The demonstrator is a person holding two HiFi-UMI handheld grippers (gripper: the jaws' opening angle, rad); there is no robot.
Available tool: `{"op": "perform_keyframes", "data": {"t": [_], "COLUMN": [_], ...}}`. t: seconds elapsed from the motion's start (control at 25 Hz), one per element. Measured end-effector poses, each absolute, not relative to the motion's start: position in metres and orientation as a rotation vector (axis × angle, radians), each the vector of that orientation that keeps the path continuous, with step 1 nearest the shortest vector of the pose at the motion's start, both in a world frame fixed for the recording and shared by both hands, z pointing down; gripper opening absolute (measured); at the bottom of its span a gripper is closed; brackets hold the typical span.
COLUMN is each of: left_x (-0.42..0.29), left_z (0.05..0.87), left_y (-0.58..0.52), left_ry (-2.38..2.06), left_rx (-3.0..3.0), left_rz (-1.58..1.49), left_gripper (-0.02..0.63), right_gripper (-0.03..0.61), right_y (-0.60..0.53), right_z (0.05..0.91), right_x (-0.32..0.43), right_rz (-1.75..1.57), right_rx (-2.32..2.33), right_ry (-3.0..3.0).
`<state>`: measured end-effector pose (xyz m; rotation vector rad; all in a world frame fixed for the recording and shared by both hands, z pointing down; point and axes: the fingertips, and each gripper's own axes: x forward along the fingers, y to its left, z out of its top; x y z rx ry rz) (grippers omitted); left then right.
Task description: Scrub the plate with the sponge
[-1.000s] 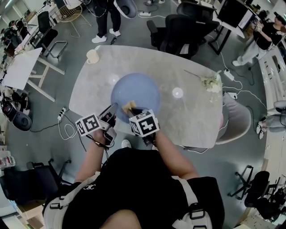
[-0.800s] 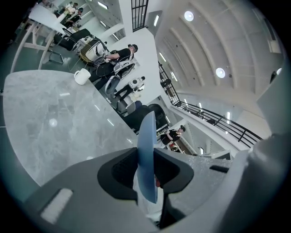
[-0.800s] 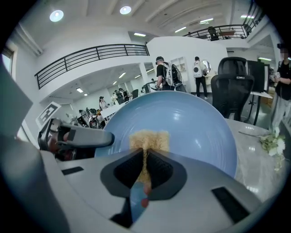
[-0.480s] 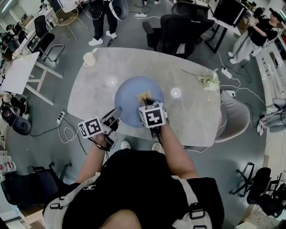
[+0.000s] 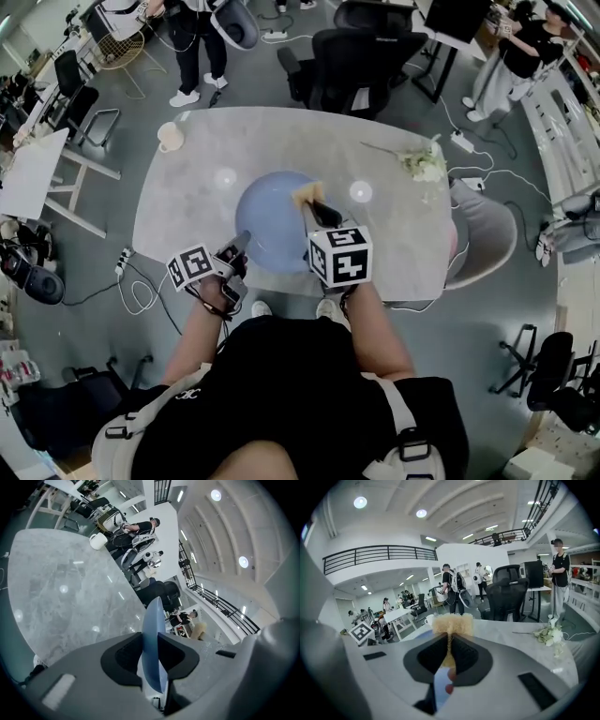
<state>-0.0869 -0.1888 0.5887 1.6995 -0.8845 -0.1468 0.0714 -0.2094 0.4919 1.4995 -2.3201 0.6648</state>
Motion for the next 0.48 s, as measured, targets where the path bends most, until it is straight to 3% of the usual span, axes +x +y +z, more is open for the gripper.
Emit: {"op": "perform_keyframes", "data": {"t": [0.48], "left_x": [-0.023], "left_z": [0.672], "left_y": [-0.199], "left_ry": [-0.764], "left_rx": [1.537], "left_rz": [-0.005], "left_gripper": [0.084], "right_gripper": [0.021], "right_y": [-0.166], "right_z": [0.471], "right_x": [0.173], "right_rz": [0.633], "right_rx": [1.908], "right_ry": [-2.213]}}
